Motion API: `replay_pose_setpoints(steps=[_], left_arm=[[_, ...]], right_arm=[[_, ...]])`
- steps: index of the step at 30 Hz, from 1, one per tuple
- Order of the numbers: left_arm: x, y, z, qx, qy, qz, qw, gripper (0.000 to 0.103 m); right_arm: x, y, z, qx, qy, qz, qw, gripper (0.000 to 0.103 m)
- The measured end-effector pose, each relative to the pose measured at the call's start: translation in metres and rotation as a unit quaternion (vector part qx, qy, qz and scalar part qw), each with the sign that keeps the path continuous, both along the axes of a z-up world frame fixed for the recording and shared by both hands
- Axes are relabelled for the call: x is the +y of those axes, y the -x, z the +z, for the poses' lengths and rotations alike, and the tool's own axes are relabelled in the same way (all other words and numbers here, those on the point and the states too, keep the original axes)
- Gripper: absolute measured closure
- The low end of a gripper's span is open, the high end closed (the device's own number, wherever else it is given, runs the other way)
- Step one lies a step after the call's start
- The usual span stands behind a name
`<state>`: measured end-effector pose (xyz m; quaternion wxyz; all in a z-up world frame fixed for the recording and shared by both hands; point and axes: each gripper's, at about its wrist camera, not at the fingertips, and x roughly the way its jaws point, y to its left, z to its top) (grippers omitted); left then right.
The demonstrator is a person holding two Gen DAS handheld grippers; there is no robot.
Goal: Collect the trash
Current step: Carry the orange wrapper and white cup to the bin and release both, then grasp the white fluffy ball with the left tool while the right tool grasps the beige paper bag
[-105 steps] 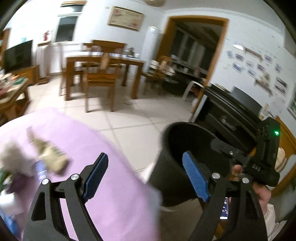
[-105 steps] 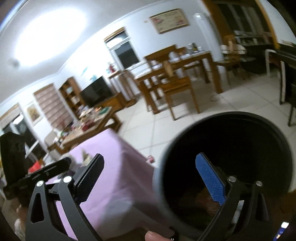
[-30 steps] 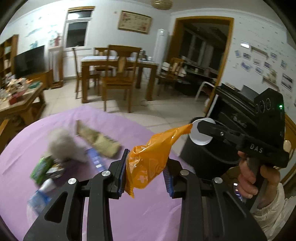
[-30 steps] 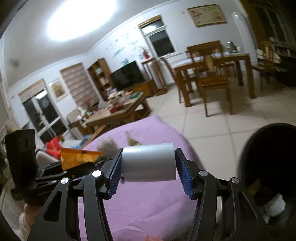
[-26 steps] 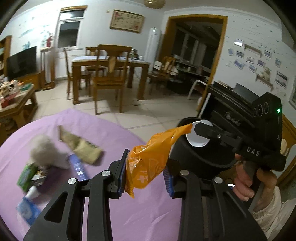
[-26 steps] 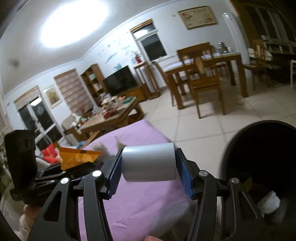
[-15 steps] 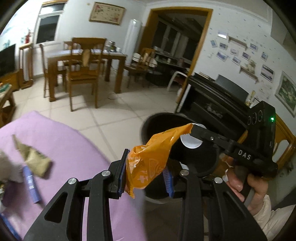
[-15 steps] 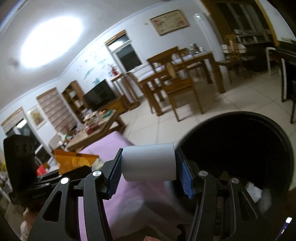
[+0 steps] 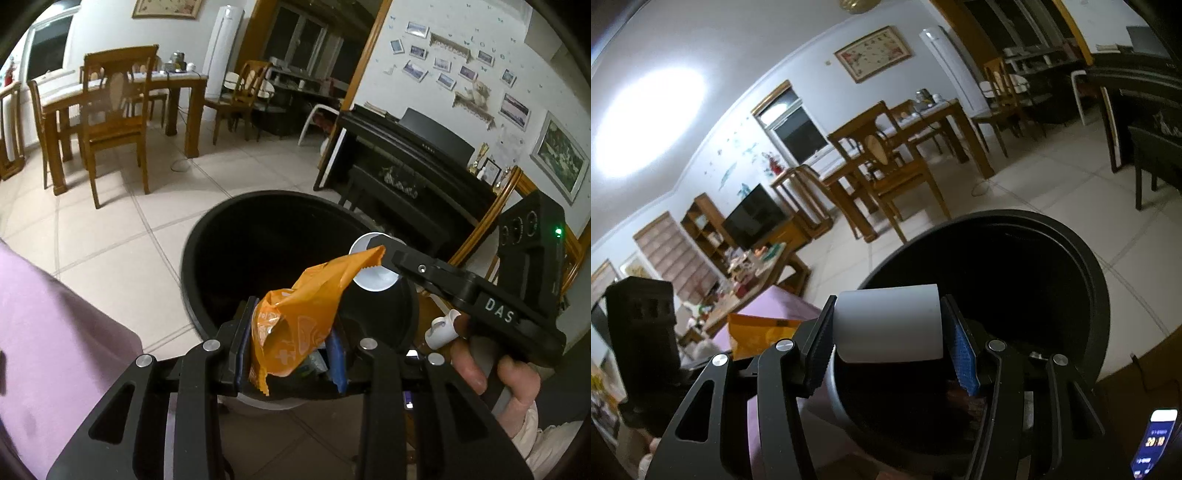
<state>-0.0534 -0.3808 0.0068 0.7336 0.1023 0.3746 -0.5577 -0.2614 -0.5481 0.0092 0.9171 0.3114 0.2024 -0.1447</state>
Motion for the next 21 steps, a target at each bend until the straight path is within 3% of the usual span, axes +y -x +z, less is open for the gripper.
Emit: replay_pose_setpoints(steps=[5,7,8,9,15,21], left_arm=[[-0.005,0.001,-0.005,-0.009,-0.006,0.009,0.9999,0.064],[-0.008,0.003,-0.004,-0.014,-0.013,0.015,0.9997,0.038],[-0.006,0.003,-0.003,-0.019,-0.011,0.021,0.9995,0.020],[-0.002,0.004,0.000,-0.028,-0.003,0.026,0.9993,0.016],[0.022,0.006,0.012,-0.039,0.006,0.041,0.9984,0.016],[0.074,0.001,0.027,-0.069,0.012,0.091,0.9934,0.016]], right_arm=[[-0.006,0.003,-0.008,0.003,-0.011,-0.003,1.000,0.047],[-0.003,0.005,-0.008,0.003,-0.021,-0.005,1.000,0.041],[-0.005,0.005,-0.008,0.000,-0.025,-0.008,1.000,0.030],[-0.006,0.006,-0.008,-0.004,-0.028,-0.012,1.000,0.027],[0.009,0.001,-0.002,-0.007,-0.022,-0.002,1.000,0.027],[0.039,-0.032,0.006,0.000,-0.006,0.046,0.999,0.027]])
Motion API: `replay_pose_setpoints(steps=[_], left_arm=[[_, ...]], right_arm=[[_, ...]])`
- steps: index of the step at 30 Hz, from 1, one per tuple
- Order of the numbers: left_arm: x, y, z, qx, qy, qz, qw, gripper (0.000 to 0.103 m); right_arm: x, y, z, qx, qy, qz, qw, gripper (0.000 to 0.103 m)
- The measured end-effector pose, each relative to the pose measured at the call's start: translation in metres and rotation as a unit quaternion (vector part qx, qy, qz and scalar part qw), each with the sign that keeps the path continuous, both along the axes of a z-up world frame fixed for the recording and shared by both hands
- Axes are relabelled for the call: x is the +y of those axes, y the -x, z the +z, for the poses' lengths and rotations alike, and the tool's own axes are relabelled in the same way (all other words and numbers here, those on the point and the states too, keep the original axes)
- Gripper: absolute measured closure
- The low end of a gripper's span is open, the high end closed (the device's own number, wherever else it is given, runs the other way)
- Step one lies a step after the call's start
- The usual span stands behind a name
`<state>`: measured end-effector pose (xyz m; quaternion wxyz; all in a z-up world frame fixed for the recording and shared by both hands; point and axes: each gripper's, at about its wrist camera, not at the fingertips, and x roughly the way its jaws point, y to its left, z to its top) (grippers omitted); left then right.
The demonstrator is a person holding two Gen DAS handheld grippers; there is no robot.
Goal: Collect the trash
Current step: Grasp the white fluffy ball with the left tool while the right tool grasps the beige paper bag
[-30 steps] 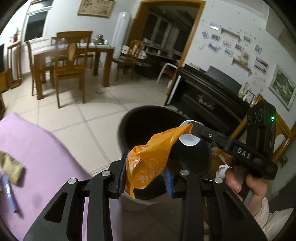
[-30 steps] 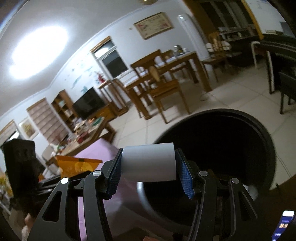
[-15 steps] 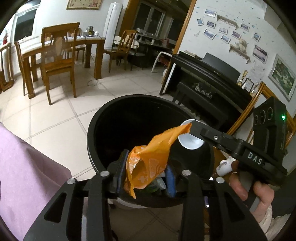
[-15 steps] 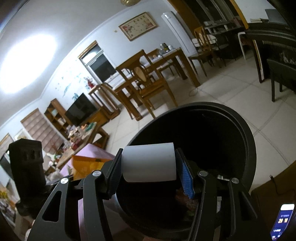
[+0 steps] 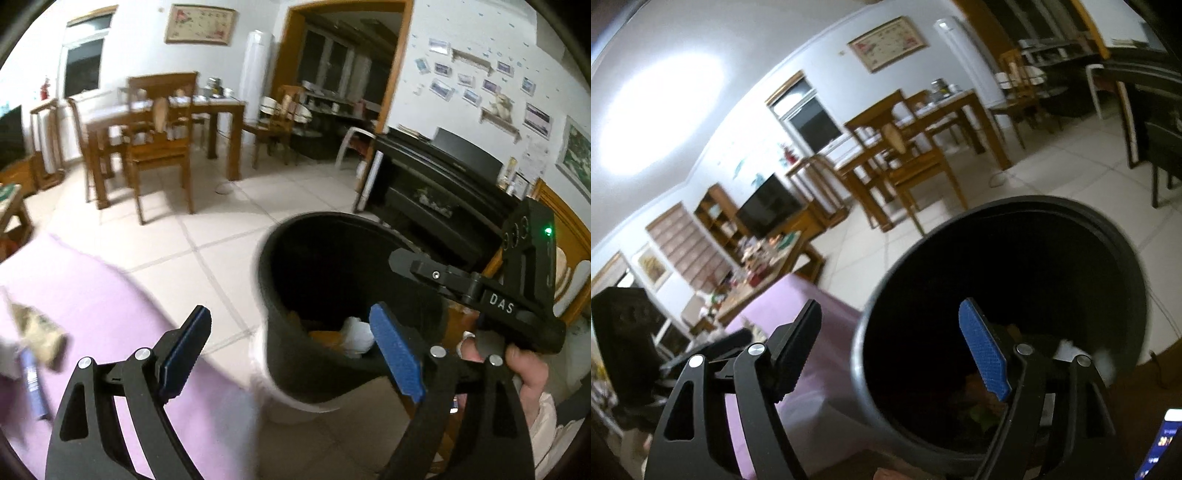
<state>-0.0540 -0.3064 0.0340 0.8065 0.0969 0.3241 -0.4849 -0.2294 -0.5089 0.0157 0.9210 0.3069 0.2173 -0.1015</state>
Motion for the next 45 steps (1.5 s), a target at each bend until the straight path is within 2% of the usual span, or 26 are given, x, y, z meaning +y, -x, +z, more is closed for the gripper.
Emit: replay_pose_setpoints(steps=[4,8,10,12,13,15,19,22,24,25,27,29,33,36,40,42,45], left_arm=[[0.054,-0.023,0.008,-0.005,0.012,0.047,0.9988,0.016],[0.115,-0.059,0.015,-0.009,0.017,0.127,0.9917,0.016],[0.148,-0.083,0.017,-0.011,0.015,0.187,0.9822,0.016],[0.180,-0.114,0.014,0.003,0.013,0.247,0.9690,0.016],[0.192,-0.129,0.010,0.018,0.011,0.268,0.9632,0.016],[0.203,-0.150,0.002,0.038,0.006,0.288,0.9570,0.016],[0.205,-0.190,-0.017,0.081,-0.020,0.296,0.9516,0.016],[0.204,-0.212,-0.030,0.120,-0.010,0.291,0.9491,0.020],[0.201,-0.220,-0.038,0.138,-0.009,0.285,0.9485,0.048],[0.201,-0.223,-0.044,0.146,-0.010,0.280,0.9487,0.055],[0.203,-0.220,-0.051,0.147,-0.006,0.274,0.9504,0.060],[0.208,-0.211,-0.051,0.140,0.006,0.272,0.9520,0.062],[0.218,-0.204,-0.044,0.132,0.029,0.279,0.9507,0.063],[0.232,-0.203,-0.033,0.125,0.065,0.298,0.9440,0.063],[0.248,-0.207,-0.023,0.127,0.102,0.319,0.9336,0.063],[0.251,-0.207,-0.022,0.128,0.109,0.321,0.9320,0.063],[0.250,-0.204,-0.021,0.124,0.109,0.319,0.9334,0.063]], right_arm=[[0.035,-0.040,0.007,0.006,0.010,0.045,0.999,0.027],[0.075,-0.086,0.013,0.016,0.021,0.095,0.995,0.027],[0.099,-0.108,0.013,0.021,0.028,0.119,0.992,0.027],[0.120,-0.126,0.009,0.027,0.034,0.140,0.989,0.027],[0.135,-0.140,0.008,0.033,0.036,0.151,0.987,0.027],[0.161,-0.164,0.005,0.042,0.041,0.171,0.984,0.027],[0.201,-0.206,0.004,0.060,0.060,0.204,0.975,0.027],[0.222,-0.228,0.002,0.067,0.074,0.224,0.969,0.027],[0.239,-0.248,0.003,0.075,0.094,0.237,0.964,0.027],[0.240,-0.255,-0.002,0.079,0.102,0.241,0.962,0.027],[0.255,-0.275,-0.002,0.087,0.121,0.253,0.956,0.027],[0.262,-0.290,-0.006,0.091,0.135,0.260,0.952,0.027],[0.287,-0.334,-0.013,0.113,0.176,0.270,0.940,0.042],[0.304,-0.366,-0.020,0.133,0.206,0.273,0.930,0.044],[0.318,-0.396,-0.039,0.164,0.214,0.290,0.918,0.044],[0.324,-0.404,-0.048,0.179,0.226,0.291,0.912,0.062],[0.324,-0.404,-0.051,0.170,0.222,0.283,0.917,0.063]])
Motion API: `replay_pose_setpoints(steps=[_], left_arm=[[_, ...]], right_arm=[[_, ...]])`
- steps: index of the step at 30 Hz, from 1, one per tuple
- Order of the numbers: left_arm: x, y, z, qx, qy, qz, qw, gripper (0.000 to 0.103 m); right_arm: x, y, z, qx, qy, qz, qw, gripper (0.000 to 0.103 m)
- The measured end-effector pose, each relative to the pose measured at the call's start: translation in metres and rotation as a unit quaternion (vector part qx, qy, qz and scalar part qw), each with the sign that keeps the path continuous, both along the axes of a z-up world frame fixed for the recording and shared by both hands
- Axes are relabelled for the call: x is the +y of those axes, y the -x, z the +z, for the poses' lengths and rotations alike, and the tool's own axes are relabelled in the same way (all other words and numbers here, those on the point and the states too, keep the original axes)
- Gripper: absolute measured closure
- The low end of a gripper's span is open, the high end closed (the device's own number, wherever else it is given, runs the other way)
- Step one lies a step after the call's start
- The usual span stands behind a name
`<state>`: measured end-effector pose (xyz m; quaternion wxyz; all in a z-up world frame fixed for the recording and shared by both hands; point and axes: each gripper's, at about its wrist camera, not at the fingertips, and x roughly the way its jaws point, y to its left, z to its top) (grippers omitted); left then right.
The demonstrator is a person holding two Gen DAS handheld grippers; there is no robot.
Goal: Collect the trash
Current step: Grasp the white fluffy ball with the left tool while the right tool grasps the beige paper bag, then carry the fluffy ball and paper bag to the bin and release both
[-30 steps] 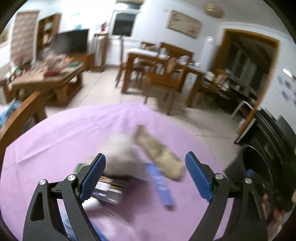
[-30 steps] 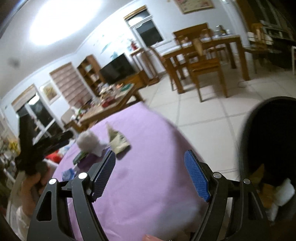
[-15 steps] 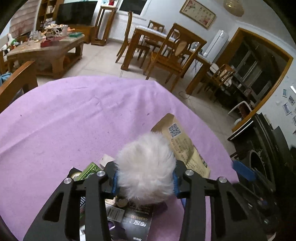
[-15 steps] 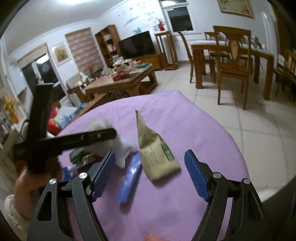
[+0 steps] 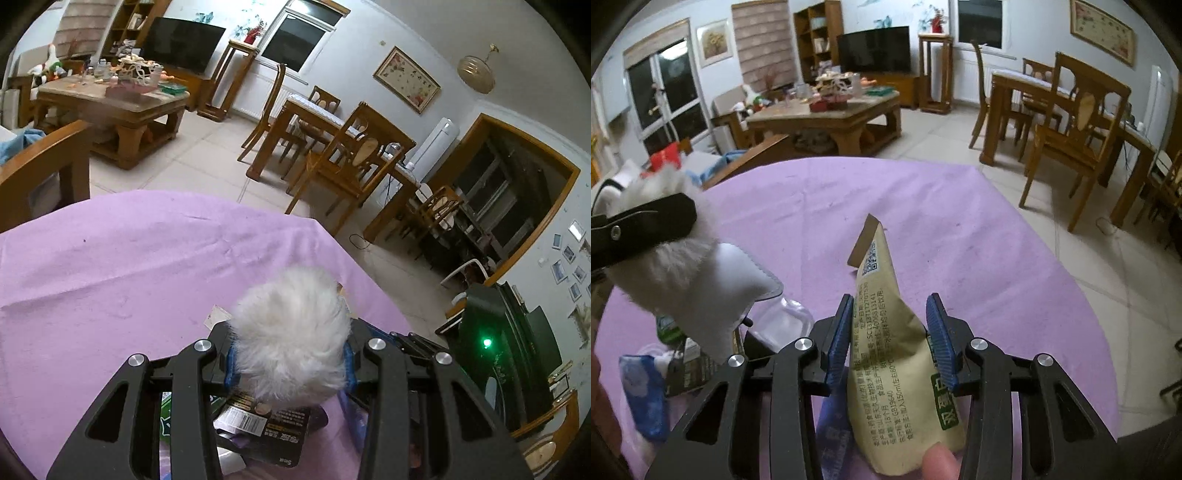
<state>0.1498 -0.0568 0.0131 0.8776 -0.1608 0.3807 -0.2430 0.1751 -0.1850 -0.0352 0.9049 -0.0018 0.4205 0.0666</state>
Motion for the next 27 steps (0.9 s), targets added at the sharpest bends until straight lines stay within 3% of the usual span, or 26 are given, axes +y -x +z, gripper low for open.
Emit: replay_pose_setpoints(steps=[7,13,20,27], left_arm=[[-0.004,0.006,0.007,-0.050,-0.026,-0.006,0.9984,0.062],[-0.039,0.035,0.016,-0.103,-0.055,-0.067,0.9909,0.063],[-0.091,0.082,0.028,-0.121,-0.032,-0.140,0.9823,0.062],[-0.160,0.118,0.031,-0.125,-0.033,-0.208,0.9695,0.062]], right_arm=[[-0.046,0.050,0.025,-0.052,-0.085,-0.034,0.994,0.064],[-0.094,0.133,0.055,-0.117,-0.146,-0.062,0.980,0.064],[-0.161,0.224,0.080,-0.174,-0.148,-0.114,0.967,0.064],[-0.223,0.298,0.088,-0.207,-0.130,-0.172,0.954,0.064]])
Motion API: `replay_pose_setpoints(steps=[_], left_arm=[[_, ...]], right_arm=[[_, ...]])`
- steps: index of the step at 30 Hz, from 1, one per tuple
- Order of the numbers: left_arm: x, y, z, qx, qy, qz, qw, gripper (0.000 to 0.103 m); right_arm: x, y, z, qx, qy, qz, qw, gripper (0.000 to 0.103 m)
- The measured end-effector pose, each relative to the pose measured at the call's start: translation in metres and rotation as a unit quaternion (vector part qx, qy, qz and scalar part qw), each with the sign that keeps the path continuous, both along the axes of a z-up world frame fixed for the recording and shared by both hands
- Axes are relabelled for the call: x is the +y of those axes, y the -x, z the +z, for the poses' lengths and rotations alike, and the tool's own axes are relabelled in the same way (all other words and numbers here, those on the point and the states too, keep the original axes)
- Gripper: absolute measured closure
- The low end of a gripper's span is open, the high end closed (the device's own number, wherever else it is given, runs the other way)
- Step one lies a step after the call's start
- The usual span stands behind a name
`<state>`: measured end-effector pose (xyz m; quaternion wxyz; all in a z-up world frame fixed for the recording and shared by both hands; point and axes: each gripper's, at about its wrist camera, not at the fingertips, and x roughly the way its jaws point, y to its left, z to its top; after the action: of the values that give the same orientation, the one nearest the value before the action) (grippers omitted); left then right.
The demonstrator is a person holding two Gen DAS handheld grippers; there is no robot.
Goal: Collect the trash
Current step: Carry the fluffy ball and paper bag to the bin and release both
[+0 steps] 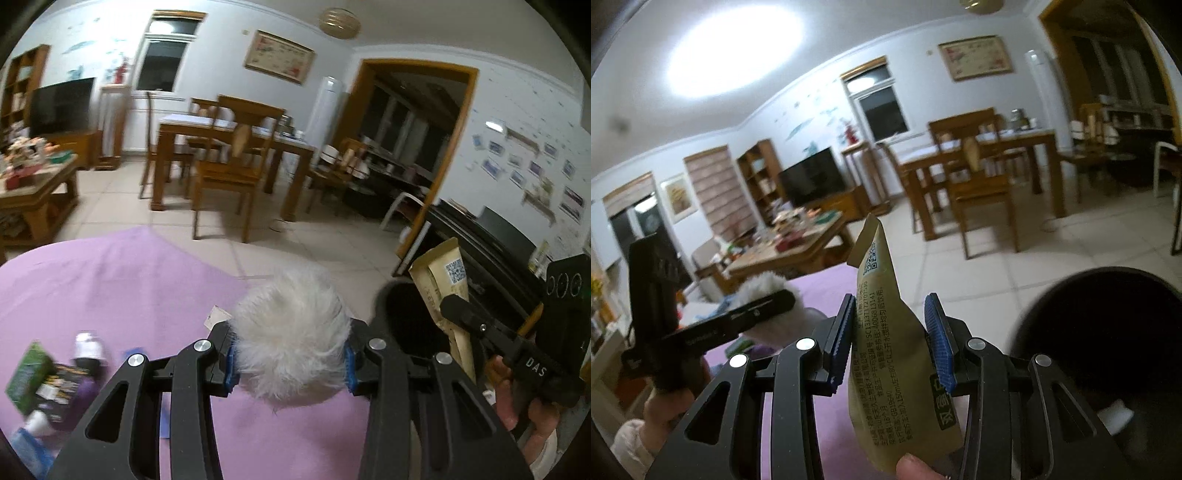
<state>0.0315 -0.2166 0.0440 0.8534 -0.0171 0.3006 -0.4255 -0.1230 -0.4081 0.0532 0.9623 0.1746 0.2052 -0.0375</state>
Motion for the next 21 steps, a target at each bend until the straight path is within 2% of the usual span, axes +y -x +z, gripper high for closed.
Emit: replay_pose_setpoints(steps=[10,14,21], left_arm=[[-0.085,0.045,-0.014,0.015,-0.006,-0.078,0.9969,0.062],[-0.118,0.060,-0.026,0.029,-0.017,-0.107,0.9936,0.062],[-0.151,0.076,-0.034,0.037,-0.035,-0.136,0.9893,0.062]], right_arm=[[-0.089,0.085,-0.021,-0.012,-0.038,-0.085,0.996,0.064],[-0.117,0.109,-0.034,-0.009,-0.055,-0.111,0.992,0.064],[-0.147,0.140,-0.053,-0.004,-0.073,-0.141,0.987,0.064]])
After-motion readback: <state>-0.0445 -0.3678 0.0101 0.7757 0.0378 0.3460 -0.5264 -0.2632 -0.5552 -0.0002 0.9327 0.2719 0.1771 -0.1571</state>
